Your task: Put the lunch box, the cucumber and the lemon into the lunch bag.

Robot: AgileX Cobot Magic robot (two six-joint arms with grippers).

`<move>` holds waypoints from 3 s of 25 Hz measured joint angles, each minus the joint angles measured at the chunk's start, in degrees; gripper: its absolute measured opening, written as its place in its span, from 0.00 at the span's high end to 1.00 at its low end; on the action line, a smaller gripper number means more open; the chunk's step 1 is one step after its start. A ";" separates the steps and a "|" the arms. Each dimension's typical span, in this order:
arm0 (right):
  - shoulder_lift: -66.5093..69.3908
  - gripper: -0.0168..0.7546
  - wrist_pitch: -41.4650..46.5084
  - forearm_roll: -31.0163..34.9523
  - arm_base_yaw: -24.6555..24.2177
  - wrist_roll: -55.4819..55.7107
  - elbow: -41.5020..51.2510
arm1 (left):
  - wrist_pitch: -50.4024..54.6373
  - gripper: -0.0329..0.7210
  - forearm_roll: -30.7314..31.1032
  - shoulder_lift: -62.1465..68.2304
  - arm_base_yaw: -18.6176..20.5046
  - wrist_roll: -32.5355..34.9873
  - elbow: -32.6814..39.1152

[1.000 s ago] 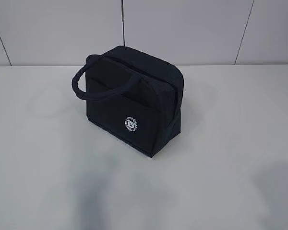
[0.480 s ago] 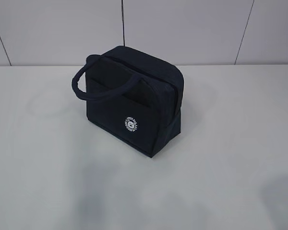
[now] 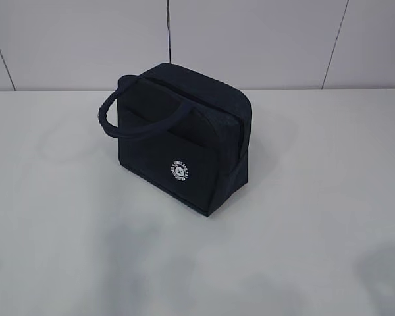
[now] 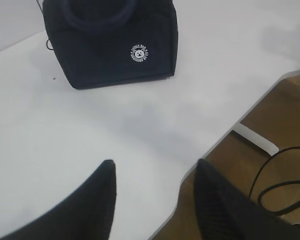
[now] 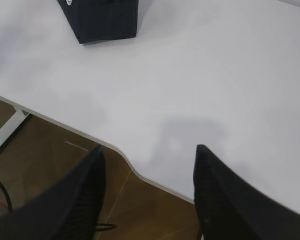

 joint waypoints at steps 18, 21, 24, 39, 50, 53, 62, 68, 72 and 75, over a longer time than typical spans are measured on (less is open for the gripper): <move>0.00 0.43 -2.16 -2.81 0.00 2.11 2.10 | 10.56 0.50 0.00 0.00 0.00 0.00 -0.94; 0.00 0.43 -2.16 -2.81 0.00 2.35 2.10 | 11.80 0.51 0.00 0.00 0.00 0.00 -0.94; 0.00 0.43 -2.30 -2.81 0.00 2.35 2.10 | 11.80 0.54 -0.09 -0.13 0.00 0.00 -0.94; 0.00 0.43 -2.49 -2.91 0.00 2.49 2.10 | 10.64 0.55 -0.09 -3.49 0.00 0.00 -0.22; -0.05 0.43 -2.63 -3.04 0.00 2.49 2.19 | 10.56 0.55 -0.09 -7.96 3.67 0.00 -0.22; -0.13 0.43 -2.73 -2.89 -0.30 2.58 2.19 | 10.56 0.56 -0.22 -7.96 7.44 0.00 -0.12; -0.13 0.43 -2.73 -2.89 -9.07 2.58 2.19 | 10.56 0.56 -0.22 -7.96 21.45 0.00 0.01; -0.13 0.43 -2.80 -2.89 -12.15 2.58 2.19 | 10.56 0.56 -0.22 -7.96 27.40 0.00 0.01; -0.13 0.43 -2.80 -2.89 -12.23 2.58 2.19 | 10.56 0.56 -0.22 -7.96 27.71 0.00 0.01; -0.13 0.43 -2.80 -2.89 -12.23 2.58 2.19 | 10.56 0.56 -0.22 -7.96 27.71 0.00 0.01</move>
